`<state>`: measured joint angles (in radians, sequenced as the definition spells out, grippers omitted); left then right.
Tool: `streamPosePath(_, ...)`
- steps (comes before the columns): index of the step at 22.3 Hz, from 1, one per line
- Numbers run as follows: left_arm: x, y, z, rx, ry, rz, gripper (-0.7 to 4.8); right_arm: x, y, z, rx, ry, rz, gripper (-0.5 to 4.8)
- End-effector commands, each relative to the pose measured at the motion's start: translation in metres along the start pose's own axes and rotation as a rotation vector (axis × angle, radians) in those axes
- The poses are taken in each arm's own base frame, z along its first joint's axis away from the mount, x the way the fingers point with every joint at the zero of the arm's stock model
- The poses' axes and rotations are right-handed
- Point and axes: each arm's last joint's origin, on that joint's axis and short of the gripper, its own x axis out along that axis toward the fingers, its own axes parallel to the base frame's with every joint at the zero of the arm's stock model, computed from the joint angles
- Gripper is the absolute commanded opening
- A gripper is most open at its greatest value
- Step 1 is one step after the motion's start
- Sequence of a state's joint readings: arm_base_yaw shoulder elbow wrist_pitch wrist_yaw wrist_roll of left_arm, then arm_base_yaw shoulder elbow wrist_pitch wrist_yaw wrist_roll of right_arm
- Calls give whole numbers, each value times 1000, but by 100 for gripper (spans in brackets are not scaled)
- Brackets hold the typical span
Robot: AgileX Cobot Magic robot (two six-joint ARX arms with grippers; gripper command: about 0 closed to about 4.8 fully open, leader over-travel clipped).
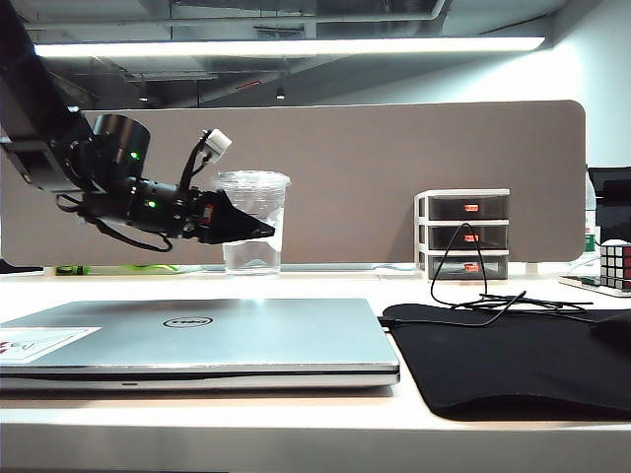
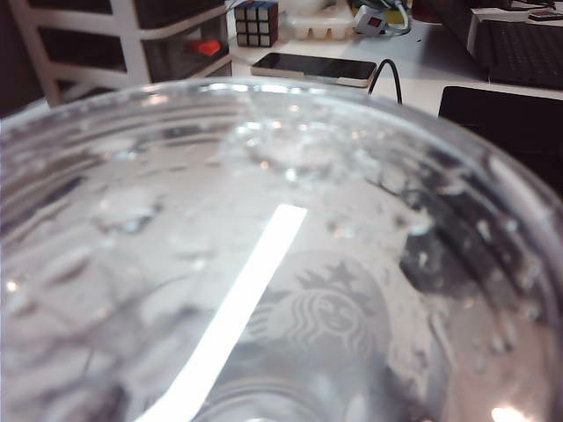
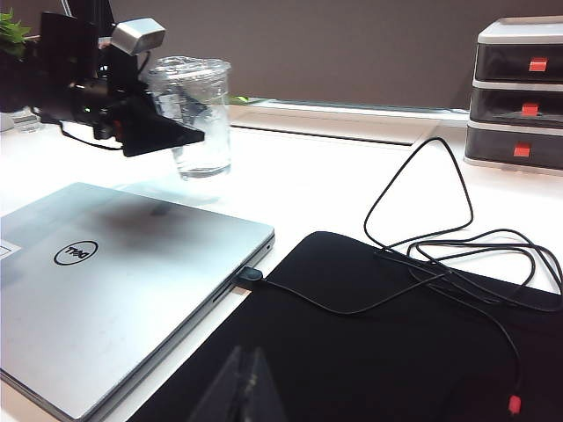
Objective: Pick up the coffee cup and place it over the laptop.
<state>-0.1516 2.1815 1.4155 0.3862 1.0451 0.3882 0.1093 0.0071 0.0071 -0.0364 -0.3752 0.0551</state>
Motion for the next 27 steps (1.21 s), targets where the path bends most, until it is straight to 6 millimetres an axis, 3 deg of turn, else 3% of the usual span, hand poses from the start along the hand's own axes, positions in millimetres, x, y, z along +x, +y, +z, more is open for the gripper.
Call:
streamPosePath(1, -7, -10, 8, 43, 2, -21, 330, 0, 0, -1, -4, -3, 2, -8)
streamPosePath(10, -27, -45, 18, 32, 6, -43, 330, 0, 0, -1, -4, -2, 21, -8)
streamPosePath(18, -40, -74, 12, 3, 26, -55, 330, 0, 1, -1, -4, -1, 31, -8)
streamPosePath(21, -47, -94, 7, -19, 32, -63, 329, 0, 1, -1, -4, -1, 49, -9)
streamPosePath(27, -61, -116, 13, 31, -20, -37, 329, 0, 1, -1, -2, 0, 55, -8)
